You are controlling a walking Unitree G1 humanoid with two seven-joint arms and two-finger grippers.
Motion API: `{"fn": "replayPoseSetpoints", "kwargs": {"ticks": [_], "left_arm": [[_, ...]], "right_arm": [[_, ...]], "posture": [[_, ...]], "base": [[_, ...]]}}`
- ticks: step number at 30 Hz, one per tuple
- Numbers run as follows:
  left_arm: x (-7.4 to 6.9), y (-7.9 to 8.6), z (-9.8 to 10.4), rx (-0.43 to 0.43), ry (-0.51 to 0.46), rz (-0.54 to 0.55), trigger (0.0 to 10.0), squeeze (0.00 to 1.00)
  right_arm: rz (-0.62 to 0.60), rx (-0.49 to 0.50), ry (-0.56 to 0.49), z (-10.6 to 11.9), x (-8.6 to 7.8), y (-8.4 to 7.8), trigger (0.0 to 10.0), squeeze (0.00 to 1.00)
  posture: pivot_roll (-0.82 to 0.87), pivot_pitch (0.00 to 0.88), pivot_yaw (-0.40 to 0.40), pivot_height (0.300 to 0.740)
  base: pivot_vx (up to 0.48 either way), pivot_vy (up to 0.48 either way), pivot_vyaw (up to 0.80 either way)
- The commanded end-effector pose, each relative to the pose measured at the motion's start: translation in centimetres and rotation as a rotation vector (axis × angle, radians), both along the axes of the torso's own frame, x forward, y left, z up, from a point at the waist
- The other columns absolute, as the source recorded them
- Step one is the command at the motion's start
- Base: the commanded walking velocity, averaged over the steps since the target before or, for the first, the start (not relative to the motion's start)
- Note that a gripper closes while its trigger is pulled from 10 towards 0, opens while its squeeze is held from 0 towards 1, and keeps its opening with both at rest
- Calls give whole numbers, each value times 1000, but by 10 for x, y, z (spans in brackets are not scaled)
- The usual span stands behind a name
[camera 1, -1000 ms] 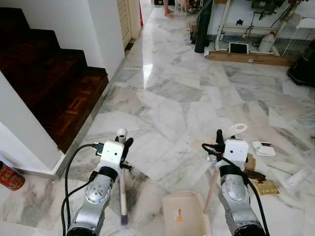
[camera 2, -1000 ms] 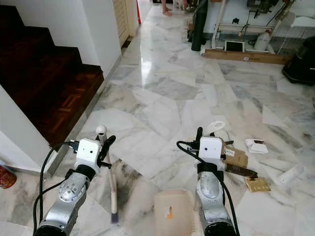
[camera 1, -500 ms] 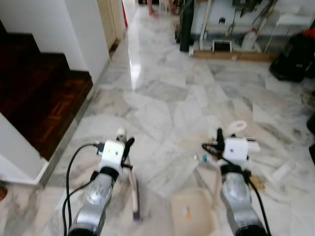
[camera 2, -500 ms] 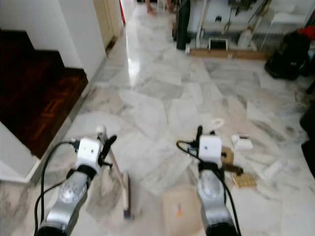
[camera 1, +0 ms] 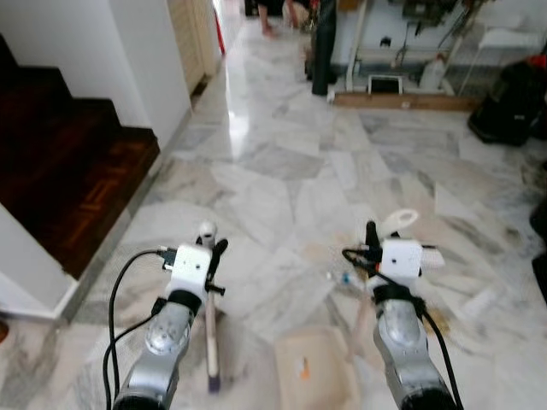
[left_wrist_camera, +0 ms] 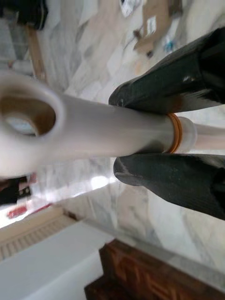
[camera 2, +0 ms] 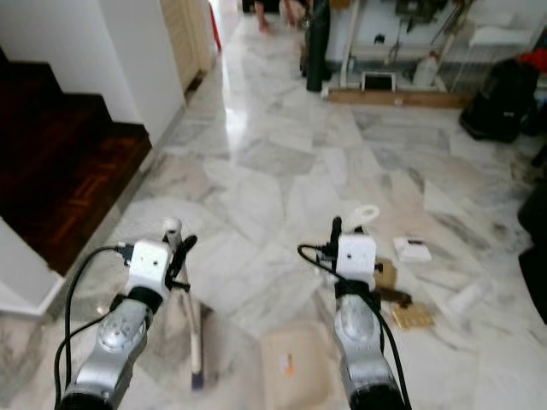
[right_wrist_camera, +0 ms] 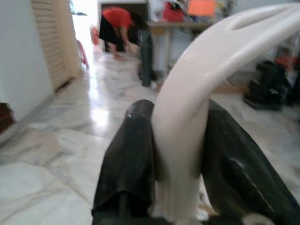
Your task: Sweep floor
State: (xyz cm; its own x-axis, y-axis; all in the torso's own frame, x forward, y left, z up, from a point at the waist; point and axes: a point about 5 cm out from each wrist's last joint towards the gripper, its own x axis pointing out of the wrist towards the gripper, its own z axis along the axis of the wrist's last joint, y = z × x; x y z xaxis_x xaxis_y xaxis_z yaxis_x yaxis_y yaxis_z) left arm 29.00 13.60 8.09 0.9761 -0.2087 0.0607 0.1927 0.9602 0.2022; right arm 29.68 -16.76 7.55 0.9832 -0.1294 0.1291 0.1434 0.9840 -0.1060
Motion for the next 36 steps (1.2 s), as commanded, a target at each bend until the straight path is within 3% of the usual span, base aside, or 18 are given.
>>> {"fn": "replayPoseSetpoints", "kwargs": {"ticks": [1,36], "left_arm": [[3,6,10,8,-50,13,10000,0],[0,4,9,0,-50,7,10000,0]], "right_arm": [[21,-11,-57,13,5,4,10000,0],[1,-12,-47,12,4,0,10000,0]], "posture": [[69,13,41,740],[67,0,40,740]], "base": [[0,-277,0],[0,-279,0]]}}
